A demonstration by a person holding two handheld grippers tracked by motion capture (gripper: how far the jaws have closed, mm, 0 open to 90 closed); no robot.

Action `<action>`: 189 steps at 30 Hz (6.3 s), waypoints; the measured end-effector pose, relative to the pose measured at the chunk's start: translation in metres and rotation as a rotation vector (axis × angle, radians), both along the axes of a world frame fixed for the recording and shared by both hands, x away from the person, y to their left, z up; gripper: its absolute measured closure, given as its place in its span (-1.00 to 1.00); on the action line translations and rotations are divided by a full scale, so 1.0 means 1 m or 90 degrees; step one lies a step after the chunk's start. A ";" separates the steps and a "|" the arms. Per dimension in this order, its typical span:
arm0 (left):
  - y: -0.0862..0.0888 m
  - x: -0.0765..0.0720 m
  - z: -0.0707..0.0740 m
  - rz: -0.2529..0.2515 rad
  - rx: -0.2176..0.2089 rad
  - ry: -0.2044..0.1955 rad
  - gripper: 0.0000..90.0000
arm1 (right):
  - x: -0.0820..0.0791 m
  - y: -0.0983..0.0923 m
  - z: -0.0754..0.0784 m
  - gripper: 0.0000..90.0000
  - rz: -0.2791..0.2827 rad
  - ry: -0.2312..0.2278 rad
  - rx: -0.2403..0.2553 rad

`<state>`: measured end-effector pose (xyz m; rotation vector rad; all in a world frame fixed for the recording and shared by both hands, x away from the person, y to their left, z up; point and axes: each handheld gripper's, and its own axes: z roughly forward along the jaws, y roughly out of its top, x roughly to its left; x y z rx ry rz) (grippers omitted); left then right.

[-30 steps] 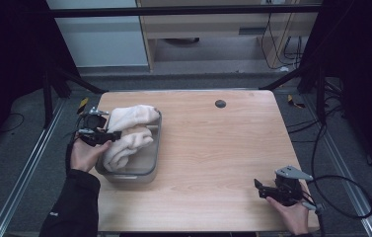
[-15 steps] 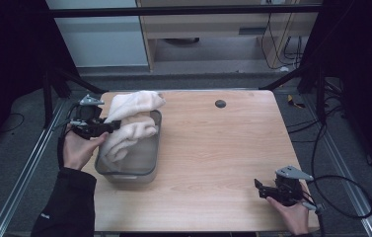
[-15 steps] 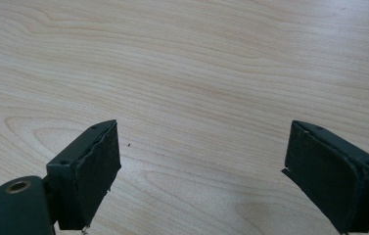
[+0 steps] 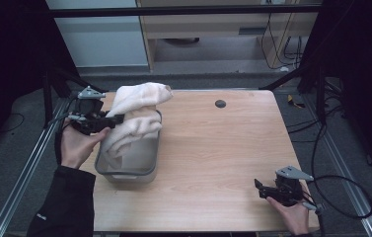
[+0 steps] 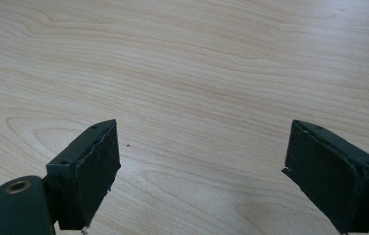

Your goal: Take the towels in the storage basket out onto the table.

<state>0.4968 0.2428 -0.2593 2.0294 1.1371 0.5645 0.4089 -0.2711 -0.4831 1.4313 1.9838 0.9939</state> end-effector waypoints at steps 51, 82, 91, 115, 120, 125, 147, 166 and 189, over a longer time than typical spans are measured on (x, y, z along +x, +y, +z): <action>-0.104 -0.015 0.019 -0.143 0.041 -0.003 0.52 | -0.003 -0.001 0.002 -0.70 0.004 -0.011 -0.008; -0.170 -0.006 -0.017 -0.211 0.053 0.037 0.52 | -0.005 0.000 0.001 -0.68 0.005 -0.022 -0.022; -0.184 0.000 -0.036 -0.220 0.057 0.052 0.52 | -0.005 0.000 0.000 -0.68 0.008 -0.018 -0.030; -0.211 0.017 -0.097 -0.238 0.077 0.096 0.52 | -0.005 -0.005 -0.005 -0.65 -0.001 -0.008 -0.024; -0.214 0.018 -0.106 -0.241 0.083 0.104 0.51 | -0.005 -0.006 -0.005 -0.66 -0.006 -0.006 -0.018; -0.217 0.020 -0.118 -0.249 0.098 0.109 0.49 | -0.004 -0.007 -0.006 -0.67 -0.005 -0.002 -0.026; -0.214 0.023 -0.154 -0.247 0.117 0.150 0.12 | -0.004 -0.006 -0.008 -0.69 -0.006 0.007 -0.028; -0.186 0.004 -0.127 -0.236 0.056 0.081 -0.29 | -0.004 -0.007 -0.008 -0.71 -0.007 0.004 -0.030; -0.099 -0.029 -0.129 -0.171 -0.017 0.007 -0.36 | -0.004 -0.006 -0.008 -0.77 -0.012 0.008 -0.021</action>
